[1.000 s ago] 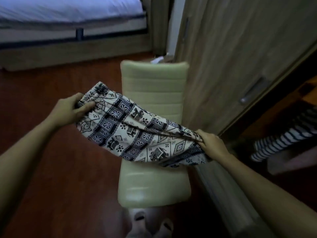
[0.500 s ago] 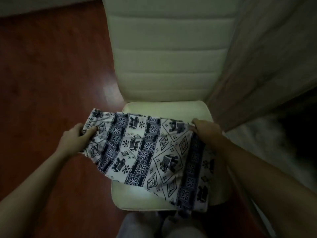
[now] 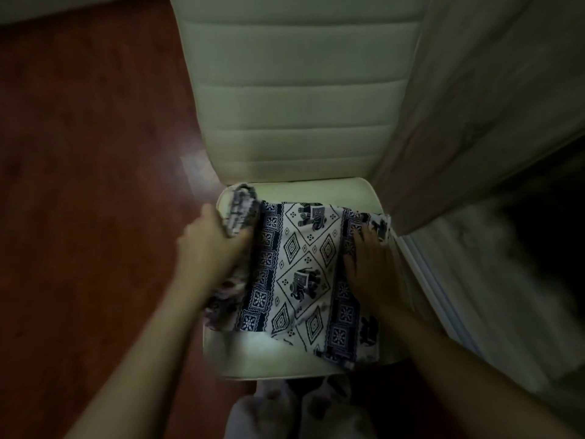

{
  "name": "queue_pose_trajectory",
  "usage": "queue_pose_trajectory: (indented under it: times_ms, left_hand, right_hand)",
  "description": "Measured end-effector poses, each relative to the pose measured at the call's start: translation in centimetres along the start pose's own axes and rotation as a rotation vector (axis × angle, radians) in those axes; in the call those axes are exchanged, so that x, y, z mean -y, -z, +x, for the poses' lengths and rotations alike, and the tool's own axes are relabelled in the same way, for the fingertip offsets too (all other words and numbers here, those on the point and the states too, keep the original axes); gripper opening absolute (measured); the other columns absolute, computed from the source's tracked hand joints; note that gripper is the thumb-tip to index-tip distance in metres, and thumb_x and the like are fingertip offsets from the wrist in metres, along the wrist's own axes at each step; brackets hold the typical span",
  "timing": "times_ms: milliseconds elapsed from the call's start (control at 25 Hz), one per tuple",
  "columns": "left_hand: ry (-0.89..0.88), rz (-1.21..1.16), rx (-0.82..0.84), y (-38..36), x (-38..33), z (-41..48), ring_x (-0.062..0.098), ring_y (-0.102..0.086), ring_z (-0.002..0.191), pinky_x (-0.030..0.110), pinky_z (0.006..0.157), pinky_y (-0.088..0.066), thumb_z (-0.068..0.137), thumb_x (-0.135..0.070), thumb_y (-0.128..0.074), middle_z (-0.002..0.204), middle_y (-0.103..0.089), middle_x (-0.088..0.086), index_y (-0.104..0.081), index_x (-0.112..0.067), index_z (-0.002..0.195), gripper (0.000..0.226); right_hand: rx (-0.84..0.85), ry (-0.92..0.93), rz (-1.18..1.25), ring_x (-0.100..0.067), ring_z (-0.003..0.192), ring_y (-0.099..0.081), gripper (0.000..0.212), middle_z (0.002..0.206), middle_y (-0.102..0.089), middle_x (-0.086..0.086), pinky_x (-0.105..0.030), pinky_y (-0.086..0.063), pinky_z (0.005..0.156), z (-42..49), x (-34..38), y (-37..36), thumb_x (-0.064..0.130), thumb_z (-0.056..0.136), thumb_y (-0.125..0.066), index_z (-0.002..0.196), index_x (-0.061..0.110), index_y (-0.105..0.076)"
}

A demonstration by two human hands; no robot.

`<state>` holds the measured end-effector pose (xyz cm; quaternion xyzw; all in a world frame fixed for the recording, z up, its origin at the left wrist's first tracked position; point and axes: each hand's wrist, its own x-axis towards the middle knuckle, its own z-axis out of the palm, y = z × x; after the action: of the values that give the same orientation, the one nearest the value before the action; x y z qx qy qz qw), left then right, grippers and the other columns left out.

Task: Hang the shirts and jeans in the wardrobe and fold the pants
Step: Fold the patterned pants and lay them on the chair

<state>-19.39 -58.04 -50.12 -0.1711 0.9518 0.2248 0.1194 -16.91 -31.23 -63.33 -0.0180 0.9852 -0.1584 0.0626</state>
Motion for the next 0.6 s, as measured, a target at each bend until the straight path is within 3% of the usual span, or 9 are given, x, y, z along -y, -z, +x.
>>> queue_pose_trajectory:
  times_ms: [80,160,240,320,400,480,600]
  left_hand:
    - [-0.039,0.044,-0.032,-4.6,-3.6,-2.0,0.026,-0.054,0.093,0.030,0.077,-0.044,0.089,-0.035,-0.056,0.120,-0.052,0.016,-0.039,-0.008,0.121,0.045]
    - [-0.091,0.052,0.081,-9.5,-5.6,-3.6,0.027,-0.054,0.102,0.030,0.080,-0.049,0.092,-0.030,-0.052,0.131,-0.043,0.018,-0.034,-0.006,0.128,0.047]
    - [-0.110,0.112,0.213,-12.6,-5.6,-4.5,0.032,-0.050,0.115,0.035,0.089,-0.048,0.093,-0.036,-0.050,0.142,-0.034,0.020,-0.032,-0.005,0.133,0.054]
    - [-0.135,0.209,0.224,-13.2,-4.9,-4.4,0.033,-0.038,0.130,0.039,0.098,-0.043,0.093,-0.050,-0.043,0.152,-0.021,0.016,-0.027,-0.006,0.141,0.067]
    - [-0.264,0.304,0.133,-12.8,-4.1,-3.4,0.027,-0.016,0.144,0.045,0.110,-0.030,0.093,-0.061,-0.024,0.159,-0.005,0.006,-0.014,-0.012,0.149,0.075]
    - [-0.394,0.292,0.188,-13.1,-3.3,-2.0,0.019,0.016,0.144,0.046,0.119,-0.004,0.091,-0.062,-0.007,0.155,0.021,-0.001,0.010,-0.018,0.149,0.075]
    - [-0.423,0.235,0.286,-15.4,-2.1,-1.5,0.015,0.031,0.138,0.046,0.118,0.007,0.093,-0.060,0.000,0.151,0.034,-0.001,0.026,-0.018,0.144,0.071]
  right_hand:
    - [0.095,-0.071,0.035,-0.022,0.146,-0.002,0.069,0.158,-0.006,-0.010,-0.038,0.002,0.116,-1.1,-0.5,-0.5,0.047,0.091,-0.010,0.149,0.010,-0.015]
    - [0.214,-0.079,0.037,-0.014,0.142,0.016,0.069,0.158,0.010,-0.005,-0.033,0.009,0.114,-1.7,-1.3,-1.2,0.050,0.089,-0.004,0.149,0.016,0.002]
    - [0.240,-0.044,-0.002,-0.011,0.138,0.024,0.072,0.154,0.020,-0.001,-0.032,0.011,0.113,-1.8,-2.0,-1.9,0.062,0.085,0.011,0.144,0.021,0.013]
    - [0.215,-0.035,-0.008,-0.012,0.139,0.024,0.079,0.151,0.023,0.002,-0.033,0.010,0.114,-1.7,-2.3,-2.5,0.067,0.077,0.021,0.141,0.022,0.016]
    - [0.206,-0.032,-0.005,-0.012,0.140,0.022,0.077,0.151,0.022,0.002,-0.034,0.010,0.114,-1.8,-2.5,-2.9,0.065,0.080,0.019,0.142,0.021,0.015]
    - [0.200,-0.034,0.002,-0.013,0.141,0.020,0.077,0.152,0.020,0.002,-0.034,0.010,0.114,-1.9,-2.6,-3.1,0.064,0.079,0.021,0.143,0.020,0.014]
    - [0.210,-0.029,0.000,-0.014,0.142,0.021,0.080,0.153,0.021,0.001,-0.033,0.011,0.113,-1.9,-2.6,-3.2,0.064,0.076,0.025,0.143,0.020,0.015]
